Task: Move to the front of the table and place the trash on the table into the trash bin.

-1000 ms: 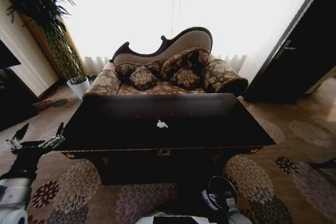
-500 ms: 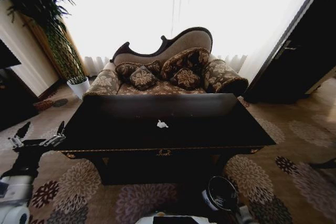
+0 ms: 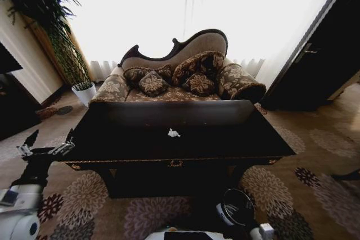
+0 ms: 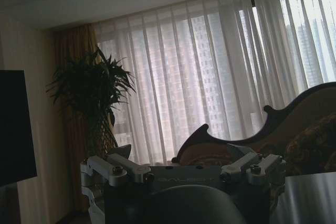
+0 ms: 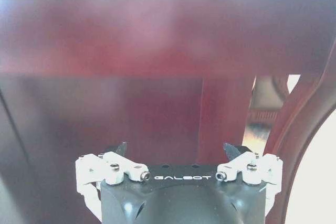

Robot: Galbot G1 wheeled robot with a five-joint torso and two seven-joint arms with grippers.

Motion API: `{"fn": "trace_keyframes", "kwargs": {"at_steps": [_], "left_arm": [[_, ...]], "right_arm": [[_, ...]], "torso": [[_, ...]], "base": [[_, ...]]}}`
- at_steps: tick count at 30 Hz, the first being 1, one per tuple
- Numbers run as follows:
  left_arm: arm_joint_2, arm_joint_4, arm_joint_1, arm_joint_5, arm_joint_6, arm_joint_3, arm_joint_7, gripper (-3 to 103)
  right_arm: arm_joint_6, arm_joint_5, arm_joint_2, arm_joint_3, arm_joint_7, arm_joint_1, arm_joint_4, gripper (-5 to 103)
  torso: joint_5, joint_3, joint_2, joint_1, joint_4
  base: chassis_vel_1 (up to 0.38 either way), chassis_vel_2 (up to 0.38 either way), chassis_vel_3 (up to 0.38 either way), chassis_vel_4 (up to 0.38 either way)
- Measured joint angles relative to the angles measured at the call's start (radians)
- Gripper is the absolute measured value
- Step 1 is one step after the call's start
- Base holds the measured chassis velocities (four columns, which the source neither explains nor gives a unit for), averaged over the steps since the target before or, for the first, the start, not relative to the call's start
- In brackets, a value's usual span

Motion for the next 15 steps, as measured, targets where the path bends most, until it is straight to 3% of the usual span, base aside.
{"fn": "trace_keyframes", "kwargs": {"at_steps": [15], "left_arm": [[0.008,0.038,-0.041,0.008,0.001,0.035,0.001,100]], "right_arm": [[0.01,0.08,0.014,0.182,0.003,-0.105,0.282,100]], "torso": [[0.0001,0.0,0.0,0.0,0.0]], "base": [[0.0,0.0,0.0,0.0]]}}
